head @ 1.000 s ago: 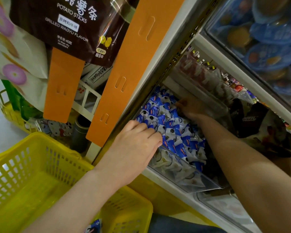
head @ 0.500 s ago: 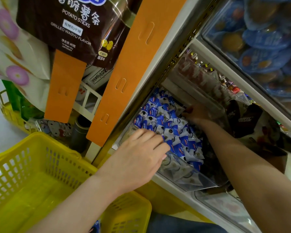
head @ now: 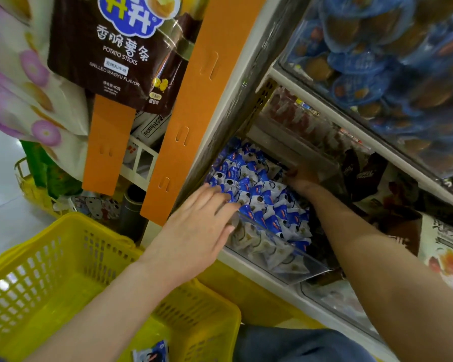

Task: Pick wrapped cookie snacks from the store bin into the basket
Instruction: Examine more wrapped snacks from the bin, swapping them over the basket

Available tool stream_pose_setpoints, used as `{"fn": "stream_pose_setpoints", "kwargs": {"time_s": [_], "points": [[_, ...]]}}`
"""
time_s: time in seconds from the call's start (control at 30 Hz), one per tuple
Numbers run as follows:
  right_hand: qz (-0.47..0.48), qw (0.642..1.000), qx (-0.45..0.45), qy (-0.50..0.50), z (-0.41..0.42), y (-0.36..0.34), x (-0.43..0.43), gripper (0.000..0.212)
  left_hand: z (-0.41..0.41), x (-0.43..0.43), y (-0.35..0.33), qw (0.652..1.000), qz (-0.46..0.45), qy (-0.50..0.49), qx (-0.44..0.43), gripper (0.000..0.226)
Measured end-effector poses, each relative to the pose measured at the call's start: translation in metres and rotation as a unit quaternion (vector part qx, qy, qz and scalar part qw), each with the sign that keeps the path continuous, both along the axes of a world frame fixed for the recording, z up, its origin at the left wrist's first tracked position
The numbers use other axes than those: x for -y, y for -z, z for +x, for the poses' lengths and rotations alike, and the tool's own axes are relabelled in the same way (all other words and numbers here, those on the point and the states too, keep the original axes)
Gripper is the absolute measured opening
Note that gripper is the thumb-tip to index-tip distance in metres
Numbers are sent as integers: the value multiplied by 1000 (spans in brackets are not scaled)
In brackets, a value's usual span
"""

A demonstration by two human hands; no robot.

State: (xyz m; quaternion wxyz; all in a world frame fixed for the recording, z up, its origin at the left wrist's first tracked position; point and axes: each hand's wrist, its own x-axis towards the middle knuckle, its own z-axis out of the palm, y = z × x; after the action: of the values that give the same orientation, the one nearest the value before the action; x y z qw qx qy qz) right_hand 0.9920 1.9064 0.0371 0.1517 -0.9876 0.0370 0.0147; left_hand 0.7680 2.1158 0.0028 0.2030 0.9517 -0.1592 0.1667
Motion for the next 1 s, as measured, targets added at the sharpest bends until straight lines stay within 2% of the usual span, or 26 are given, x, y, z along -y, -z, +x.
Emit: {"fn": "stream_pose_setpoints", "kwargs": {"time_s": [0.2,0.33,0.43,0.6,0.7,0.77,0.8,0.83,0.9,0.93,1.0], "points": [[-27,999,28,12,1,-3,1,20,-5,-6,-6,999,-41,8,3,45],[-63,991,110,42,-6,-14,-5,26,-8,-3,-9,999,-29,37,10,40],[-68,979,192,18,-16,-32,-10,26,-10,1,-9,998,-31,50,6,44],[12,968,247,-53,-57,-51,-23,25,-10,-1,-1,997,-72,37,3,44],[134,952,252,-108,-100,-51,-34,15,-18,-1,-4,986,-164,23,-23,44],[201,926,275,-163,-131,-47,-41,3,-23,0,-9,965,-259,7,-45,43],[225,916,277,-184,-147,-44,-44,5,-26,0,-11,947,-315,2,-58,42],[243,906,278,-207,-162,-40,-47,5,-29,-1,-12,922,-380,2,-76,43],[264,883,282,-267,-188,-32,-55,4,-36,-1,-16,847,-516,17,-125,47],[273,872,277,-297,-199,-27,-59,3,-39,-1,-17,815,-562,26,-139,47],[281,860,246,-347,-216,-16,-67,4,-41,-1,-14,779,-612,29,-137,37]]}}
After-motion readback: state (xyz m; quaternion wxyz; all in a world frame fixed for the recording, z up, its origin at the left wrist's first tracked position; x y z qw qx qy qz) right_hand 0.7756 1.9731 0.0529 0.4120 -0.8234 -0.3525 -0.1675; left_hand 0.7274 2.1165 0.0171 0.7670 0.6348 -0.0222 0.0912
